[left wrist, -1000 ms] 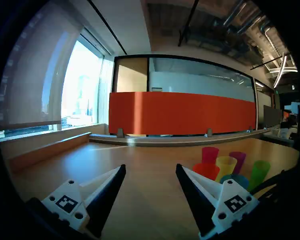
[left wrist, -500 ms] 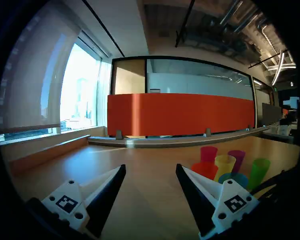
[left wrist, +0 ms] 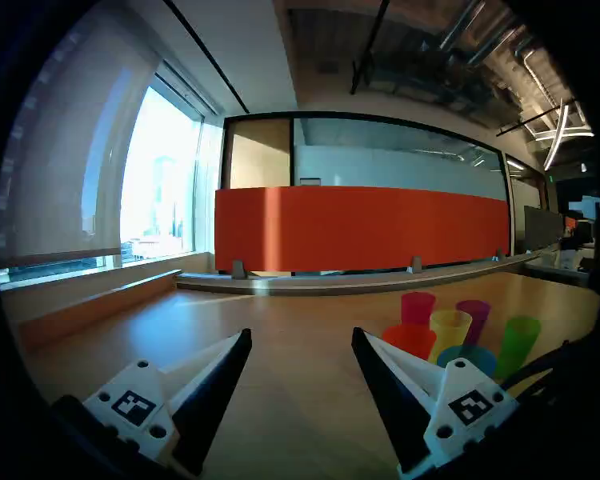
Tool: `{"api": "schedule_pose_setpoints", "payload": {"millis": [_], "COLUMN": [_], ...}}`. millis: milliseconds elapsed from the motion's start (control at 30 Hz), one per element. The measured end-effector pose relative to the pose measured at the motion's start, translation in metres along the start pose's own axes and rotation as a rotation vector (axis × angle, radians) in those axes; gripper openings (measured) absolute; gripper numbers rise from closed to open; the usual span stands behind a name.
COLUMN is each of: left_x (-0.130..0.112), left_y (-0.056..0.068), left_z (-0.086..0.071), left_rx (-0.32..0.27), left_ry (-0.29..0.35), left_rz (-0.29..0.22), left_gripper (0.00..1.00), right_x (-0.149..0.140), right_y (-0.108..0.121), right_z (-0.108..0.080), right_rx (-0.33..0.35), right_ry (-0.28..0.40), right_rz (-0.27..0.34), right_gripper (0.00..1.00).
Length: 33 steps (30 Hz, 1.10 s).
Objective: Pour water
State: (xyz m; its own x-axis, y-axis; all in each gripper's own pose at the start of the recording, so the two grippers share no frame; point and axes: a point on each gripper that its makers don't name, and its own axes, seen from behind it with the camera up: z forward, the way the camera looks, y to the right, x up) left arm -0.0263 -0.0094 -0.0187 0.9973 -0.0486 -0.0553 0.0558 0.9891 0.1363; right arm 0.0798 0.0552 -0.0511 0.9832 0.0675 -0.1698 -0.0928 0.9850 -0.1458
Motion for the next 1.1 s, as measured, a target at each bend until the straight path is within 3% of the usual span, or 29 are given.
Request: {"api": "schedule_pose_setpoints", "payload": {"millis": [267, 1100], "left_x": [0.0, 0.0], "left_y": [0.0, -0.001], "left_z": [0.0, -0.001], "left_rx": [0.0, 0.0], "left_ry": [0.0, 0.0], "left_rz": [0.001, 0.001], "left_gripper": [0.93, 0.93], "right_x": [-0.01, -0.081], "right_y": [-0.008, -0.027], "right_z": [-0.005, 0.006], "right_rx": [0.018, 0.055], "right_ry": [0.023, -0.014], "right_rz": [-0.05, -0.01], "right_gripper": [1.0, 1.0]}}
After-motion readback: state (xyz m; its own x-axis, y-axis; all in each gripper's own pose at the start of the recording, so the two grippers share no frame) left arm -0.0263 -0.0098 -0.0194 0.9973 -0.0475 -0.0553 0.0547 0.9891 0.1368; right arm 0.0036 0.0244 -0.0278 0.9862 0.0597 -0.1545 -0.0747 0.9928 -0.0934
